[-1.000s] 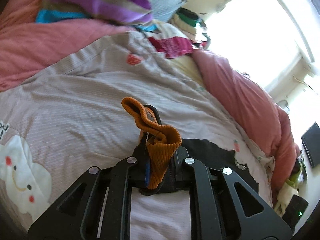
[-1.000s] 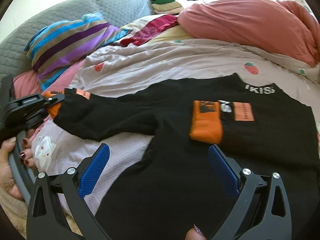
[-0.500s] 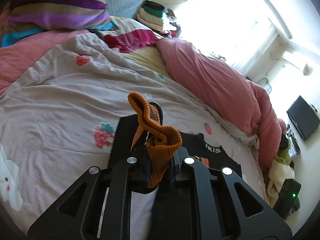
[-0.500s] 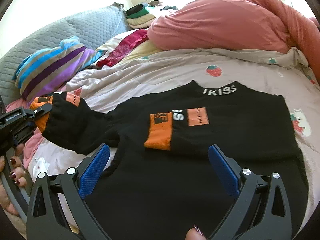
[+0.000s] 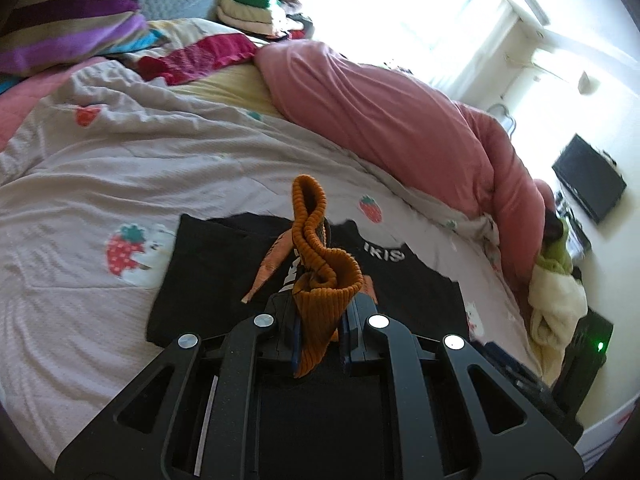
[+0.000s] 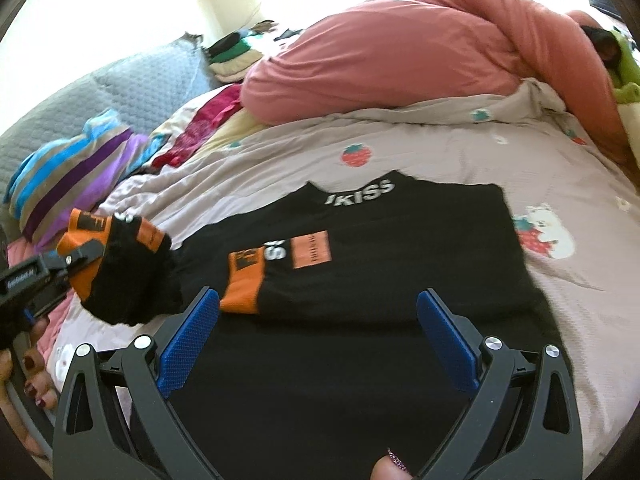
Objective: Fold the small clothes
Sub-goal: 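Carry the held sleeve across the shirt body and release it with the left tool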
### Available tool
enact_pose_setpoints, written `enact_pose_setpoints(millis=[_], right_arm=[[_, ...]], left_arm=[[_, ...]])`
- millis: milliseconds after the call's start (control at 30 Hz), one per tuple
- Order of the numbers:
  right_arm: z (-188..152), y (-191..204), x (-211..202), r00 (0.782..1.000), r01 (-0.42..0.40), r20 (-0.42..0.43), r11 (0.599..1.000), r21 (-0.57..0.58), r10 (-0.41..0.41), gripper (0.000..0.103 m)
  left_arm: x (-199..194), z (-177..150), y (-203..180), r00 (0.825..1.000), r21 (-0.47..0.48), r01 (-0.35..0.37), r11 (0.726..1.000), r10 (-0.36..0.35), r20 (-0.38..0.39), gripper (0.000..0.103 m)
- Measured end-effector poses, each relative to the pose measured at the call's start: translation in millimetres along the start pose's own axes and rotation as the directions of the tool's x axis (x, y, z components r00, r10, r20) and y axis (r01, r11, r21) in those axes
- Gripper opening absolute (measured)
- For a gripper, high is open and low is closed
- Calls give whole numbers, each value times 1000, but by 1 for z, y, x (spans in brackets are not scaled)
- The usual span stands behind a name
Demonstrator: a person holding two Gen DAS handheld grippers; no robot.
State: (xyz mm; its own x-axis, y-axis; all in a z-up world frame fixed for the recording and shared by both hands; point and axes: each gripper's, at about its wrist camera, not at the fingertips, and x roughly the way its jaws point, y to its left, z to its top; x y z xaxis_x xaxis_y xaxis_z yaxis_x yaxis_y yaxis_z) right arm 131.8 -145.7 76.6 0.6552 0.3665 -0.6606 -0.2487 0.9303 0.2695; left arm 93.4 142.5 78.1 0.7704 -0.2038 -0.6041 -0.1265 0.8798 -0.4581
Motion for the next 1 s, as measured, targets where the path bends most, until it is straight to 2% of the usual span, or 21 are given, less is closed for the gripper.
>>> enact_pose_setpoints(millis=[467,833,900,1000], right_arm=[[-1,-45,-5,999,49,15,996,75,-50,98],[-3,-69,-5,996,89,15,989,120,-91,98],[-3,-72,-5,996,90,14,988,127,-92,98],[-3,-75,-4,995,92,12,987,131,-94,98]], left_arm=[[37,-26,-40,994,94,40,995,-30,-109,7],[68,-54,-61,978,166,59,984,-24,-207,7],[73,-58,-64,975,175,69,982,-29,-221,8],[78,-64,-67,968,183,91,979,-43,-249,16]])
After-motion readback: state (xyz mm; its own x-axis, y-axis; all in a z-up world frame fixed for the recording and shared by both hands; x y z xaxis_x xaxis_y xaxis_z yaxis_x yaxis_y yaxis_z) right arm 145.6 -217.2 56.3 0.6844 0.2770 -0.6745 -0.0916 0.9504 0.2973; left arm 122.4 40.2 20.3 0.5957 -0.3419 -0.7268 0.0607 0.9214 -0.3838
